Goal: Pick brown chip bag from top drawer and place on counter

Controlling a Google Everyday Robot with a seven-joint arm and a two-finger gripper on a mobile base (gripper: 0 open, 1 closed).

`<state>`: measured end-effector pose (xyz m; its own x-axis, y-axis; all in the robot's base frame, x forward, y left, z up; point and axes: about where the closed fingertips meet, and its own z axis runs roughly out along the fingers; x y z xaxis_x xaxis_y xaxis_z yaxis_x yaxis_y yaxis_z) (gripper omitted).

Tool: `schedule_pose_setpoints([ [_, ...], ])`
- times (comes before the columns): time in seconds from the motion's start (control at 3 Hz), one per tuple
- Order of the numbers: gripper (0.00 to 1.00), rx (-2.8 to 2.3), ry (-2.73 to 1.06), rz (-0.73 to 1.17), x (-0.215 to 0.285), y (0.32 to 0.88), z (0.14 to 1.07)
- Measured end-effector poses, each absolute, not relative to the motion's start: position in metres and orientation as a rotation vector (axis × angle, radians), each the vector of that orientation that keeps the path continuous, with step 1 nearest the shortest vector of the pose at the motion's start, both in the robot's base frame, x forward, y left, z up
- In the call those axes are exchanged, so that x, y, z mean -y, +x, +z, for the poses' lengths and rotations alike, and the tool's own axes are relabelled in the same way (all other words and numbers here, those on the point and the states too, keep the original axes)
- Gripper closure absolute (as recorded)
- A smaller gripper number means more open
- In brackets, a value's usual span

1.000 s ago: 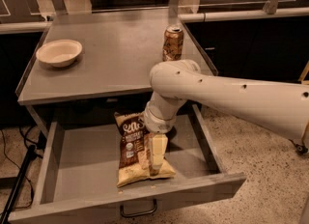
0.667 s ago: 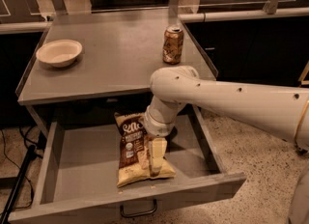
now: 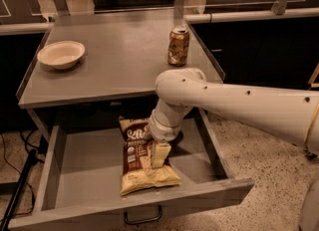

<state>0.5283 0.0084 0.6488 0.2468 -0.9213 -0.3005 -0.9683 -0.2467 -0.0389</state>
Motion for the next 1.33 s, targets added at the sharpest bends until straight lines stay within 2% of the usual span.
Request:
schedule_pose_setpoints([
  [0.67,0.89,-1.777,-2.301,0.319,-0.0085,0.5282,0.6488],
  [1.0,1.00,-1.777,-2.301,0.319,-0.0085,0.5282,0.6487],
  [1.33,1.00,-1.777,-2.301,0.319,-0.0084,0.5281,0.6489],
])
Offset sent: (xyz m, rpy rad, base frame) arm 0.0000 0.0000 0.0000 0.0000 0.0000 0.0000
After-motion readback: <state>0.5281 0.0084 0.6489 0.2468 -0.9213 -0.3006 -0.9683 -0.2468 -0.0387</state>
